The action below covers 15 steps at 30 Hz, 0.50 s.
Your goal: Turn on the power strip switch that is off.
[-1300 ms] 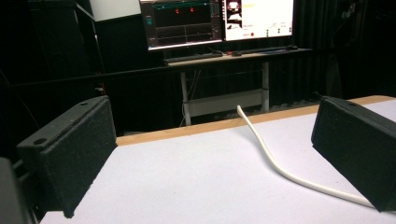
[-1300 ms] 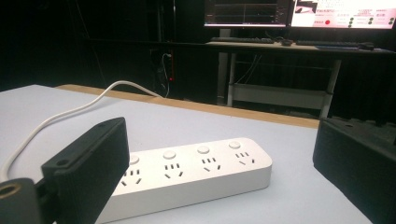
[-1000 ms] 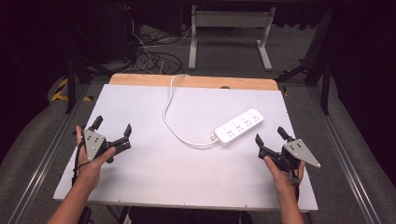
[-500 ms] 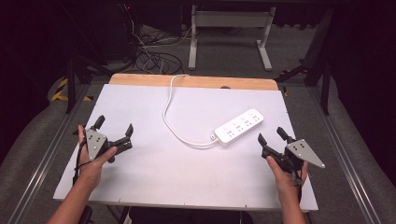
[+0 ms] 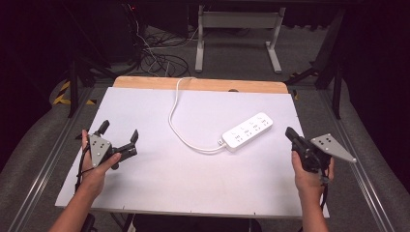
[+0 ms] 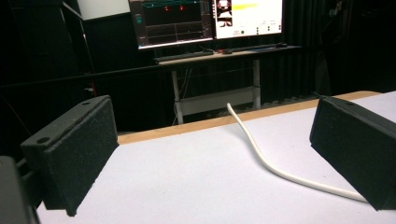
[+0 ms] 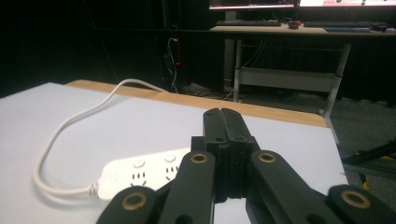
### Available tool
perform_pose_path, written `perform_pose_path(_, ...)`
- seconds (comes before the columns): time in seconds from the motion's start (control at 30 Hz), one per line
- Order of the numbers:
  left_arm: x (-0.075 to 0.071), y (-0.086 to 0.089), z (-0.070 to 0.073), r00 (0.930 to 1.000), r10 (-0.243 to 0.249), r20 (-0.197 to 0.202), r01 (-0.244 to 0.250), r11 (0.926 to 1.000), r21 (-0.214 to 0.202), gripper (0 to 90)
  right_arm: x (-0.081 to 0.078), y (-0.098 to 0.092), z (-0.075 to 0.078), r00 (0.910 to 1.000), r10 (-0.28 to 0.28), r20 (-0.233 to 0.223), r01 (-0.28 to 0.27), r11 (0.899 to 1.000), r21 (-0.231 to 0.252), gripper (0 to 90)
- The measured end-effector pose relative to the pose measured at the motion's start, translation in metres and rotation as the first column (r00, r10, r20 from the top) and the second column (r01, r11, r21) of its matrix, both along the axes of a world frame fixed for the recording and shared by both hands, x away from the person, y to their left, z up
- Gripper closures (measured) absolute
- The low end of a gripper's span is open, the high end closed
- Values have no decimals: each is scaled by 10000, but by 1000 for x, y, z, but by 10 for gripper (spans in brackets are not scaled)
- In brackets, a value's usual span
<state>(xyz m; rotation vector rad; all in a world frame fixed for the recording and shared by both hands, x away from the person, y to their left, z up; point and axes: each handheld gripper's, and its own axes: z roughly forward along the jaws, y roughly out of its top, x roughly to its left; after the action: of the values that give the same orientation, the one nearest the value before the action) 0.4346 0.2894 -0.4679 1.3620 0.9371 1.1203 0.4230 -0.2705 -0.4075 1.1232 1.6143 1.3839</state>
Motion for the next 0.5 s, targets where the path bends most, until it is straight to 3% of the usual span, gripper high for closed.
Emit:
perform_pose_path(0.1,-1,0,0,10000,-40,20,40,10000,16,16,4,-3,17,9998,-20,-196,20,10000,-29,900)
perform_pose_path(0.3,-1,-1,0,10000,5,11,-5,10000,34,19,24,2,48,9937,256,-1094,-306,9985,-443,900)
perform_pose_path(0.43,0,0,0,10000,52,-1,-52,10000,62,21,37,13,61,9855,463,-1631,-583,9959,-693,900)
perform_pose_path(0.47,0,0,-1,10000,40,-5,-40,10000,62,22,46,23,68,9777,558,-2024,-759,9928,-931,900)
perform_pose_path(0.5,0,0,-1,10000,40,-5,-40,10000,62,22,49,26,70,9753,568,-2133,-796,9918,-1000,900)
